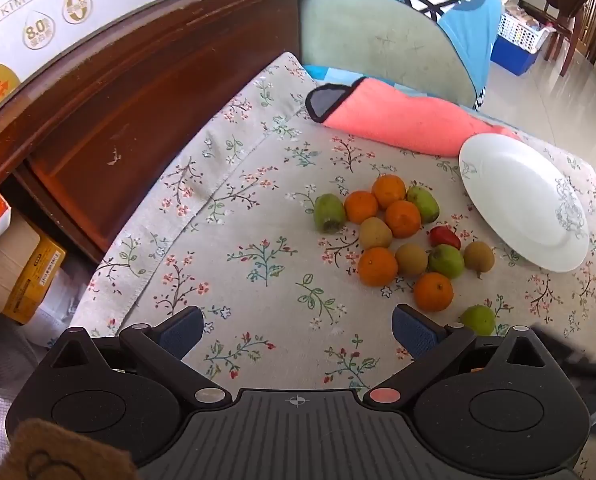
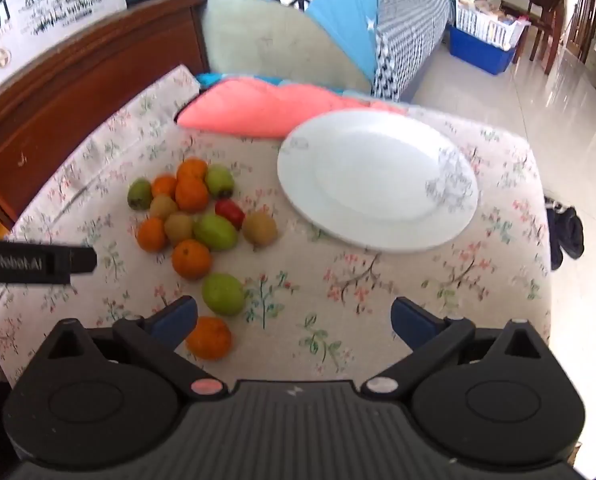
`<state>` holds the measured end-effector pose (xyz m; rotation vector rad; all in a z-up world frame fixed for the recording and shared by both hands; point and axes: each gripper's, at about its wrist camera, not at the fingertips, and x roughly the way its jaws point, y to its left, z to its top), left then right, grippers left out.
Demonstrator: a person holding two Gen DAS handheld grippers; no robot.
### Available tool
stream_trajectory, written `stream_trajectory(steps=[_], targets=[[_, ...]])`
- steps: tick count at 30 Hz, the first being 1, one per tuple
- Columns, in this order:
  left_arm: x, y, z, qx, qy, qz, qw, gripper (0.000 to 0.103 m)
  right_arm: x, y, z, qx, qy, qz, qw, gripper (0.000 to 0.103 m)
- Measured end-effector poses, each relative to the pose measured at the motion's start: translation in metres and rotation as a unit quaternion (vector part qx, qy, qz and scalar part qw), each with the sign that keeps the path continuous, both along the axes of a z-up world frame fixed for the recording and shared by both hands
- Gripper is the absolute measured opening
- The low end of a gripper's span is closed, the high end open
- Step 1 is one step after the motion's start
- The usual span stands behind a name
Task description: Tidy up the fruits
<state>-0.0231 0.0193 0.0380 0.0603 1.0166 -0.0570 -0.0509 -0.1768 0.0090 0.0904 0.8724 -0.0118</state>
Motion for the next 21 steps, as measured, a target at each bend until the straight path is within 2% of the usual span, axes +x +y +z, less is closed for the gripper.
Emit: stream_trajectory(steps=[4, 7, 10, 12, 17, 19, 21], targets=[[-0.004, 0.007, 0.009, -0.011, -0.012, 0.003, 0.9999, 0.101, -0.008, -0.009, 0.021, -0.015, -0.049, -0.009, 0.999, 0.102], [-0.006, 0.013, 0.01, -0.019, -0.01, 0.008, 0.9997, 0.101, -0.012, -0.02, 0.032, -0.025, -0.056, -0.033, 0.998, 0.102], [-0.009, 0.017, 0.009, -0.022, -0.006, 0.013, 0.9997, 0.101, -0.005, -0.029, 0.027, 0.002, -0.035, -0.058, 0.998, 0.102], [-0.009, 0.016, 0.006, -0.018, 0.0, 0.008, 0.9998, 0.101, -0.004, -0.027, 0.025, -0.011, 0.005, -0.065, 0.998, 0.102], [-0.007, 0.011, -0.005, 0.002, 0.02, 0.008, 0.9998, 0.101, 0.001, -0.017, 0.009, -0.027, 0.07, -0.065, 0.995, 0.102], [-0.006, 0.009, -0.007, 0.001, 0.024, 0.006, 0.9997, 0.101, 0.004, -0.012, -0.001, 0.027, 0.091, -0.06, 0.994, 0.102], [-0.005, 0.005, -0.009, 0.005, 0.026, 0.004, 0.9996, 0.101, 0.005, -0.006, -0.003, 0.037, 0.093, -0.055, 0.993, 0.102]])
